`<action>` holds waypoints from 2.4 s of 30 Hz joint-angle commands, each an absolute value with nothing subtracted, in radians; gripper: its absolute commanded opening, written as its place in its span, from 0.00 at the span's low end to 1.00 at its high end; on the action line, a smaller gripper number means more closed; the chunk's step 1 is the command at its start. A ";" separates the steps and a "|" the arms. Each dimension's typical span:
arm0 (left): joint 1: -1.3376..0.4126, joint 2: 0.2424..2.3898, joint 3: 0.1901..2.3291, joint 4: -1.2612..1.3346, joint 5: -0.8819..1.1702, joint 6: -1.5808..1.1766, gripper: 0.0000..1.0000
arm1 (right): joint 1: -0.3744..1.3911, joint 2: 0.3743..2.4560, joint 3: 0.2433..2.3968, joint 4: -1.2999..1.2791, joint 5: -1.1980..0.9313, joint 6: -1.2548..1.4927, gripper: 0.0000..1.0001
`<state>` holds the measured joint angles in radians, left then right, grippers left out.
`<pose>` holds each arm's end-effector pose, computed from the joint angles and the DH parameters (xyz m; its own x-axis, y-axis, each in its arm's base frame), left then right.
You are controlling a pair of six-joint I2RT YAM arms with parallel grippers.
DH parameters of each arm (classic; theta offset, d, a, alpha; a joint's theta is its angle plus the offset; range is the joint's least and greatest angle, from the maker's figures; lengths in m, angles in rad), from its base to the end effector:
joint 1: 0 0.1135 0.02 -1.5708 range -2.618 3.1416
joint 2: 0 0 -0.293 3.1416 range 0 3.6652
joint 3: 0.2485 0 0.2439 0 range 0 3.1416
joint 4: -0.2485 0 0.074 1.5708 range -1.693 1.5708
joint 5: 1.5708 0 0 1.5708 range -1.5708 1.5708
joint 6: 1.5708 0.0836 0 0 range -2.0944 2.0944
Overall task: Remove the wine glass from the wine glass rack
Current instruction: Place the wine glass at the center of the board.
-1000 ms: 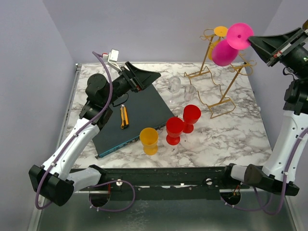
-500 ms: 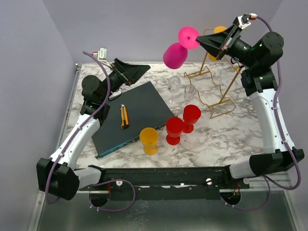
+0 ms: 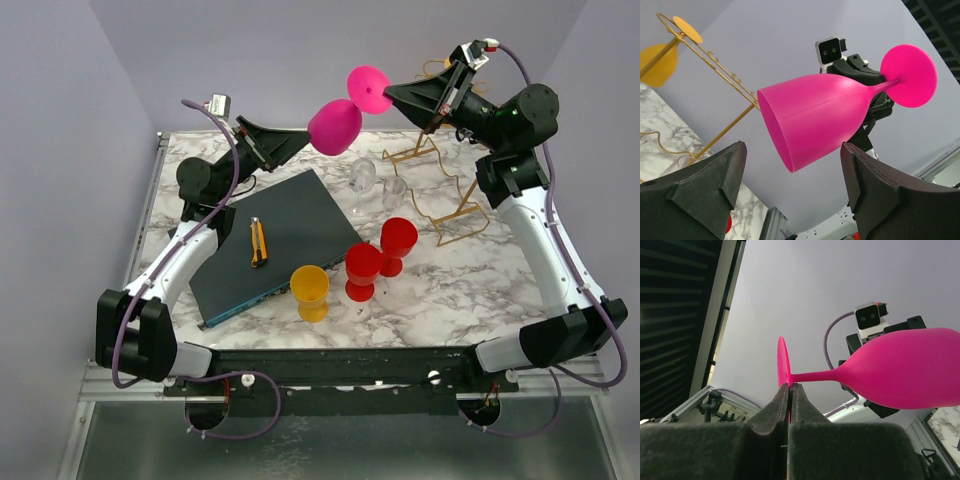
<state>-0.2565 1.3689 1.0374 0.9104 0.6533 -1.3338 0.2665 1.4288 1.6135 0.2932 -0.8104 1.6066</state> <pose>0.2984 -0.1308 0.4571 -0.5500 -0.6537 -0.5198 0.6773 0.0151 -0.7356 0.2896 0.1419 0.5665 -0.8175 0.4908 -0.3012 -0.4147 -0.1388 0.8993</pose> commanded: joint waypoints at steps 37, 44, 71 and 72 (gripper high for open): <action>-0.258 1.404 1.159 1.350 0.704 -1.737 0.15 | 0.287 1.489 1.500 0.605 -0.825 1.798 0.01; -0.258 1.330 1.161 1.156 0.691 -1.599 0.00 | 0.287 1.425 1.477 0.371 -0.749 1.618 0.63; -0.271 1.778 2.193 -0.667 0.083 -0.483 0.00 | 0.285 1.135 1.645 -0.675 -0.135 0.793 1.00; -0.277 1.829 2.247 -0.704 0.057 -0.456 0.00 | 0.285 1.138 1.644 -0.677 -0.135 0.783 1.00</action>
<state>-0.2607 1.7107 2.0830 -0.4652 0.2245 -0.6163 0.2806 1.1236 1.6100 -0.5835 -0.1822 0.8806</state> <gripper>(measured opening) 0.026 0.998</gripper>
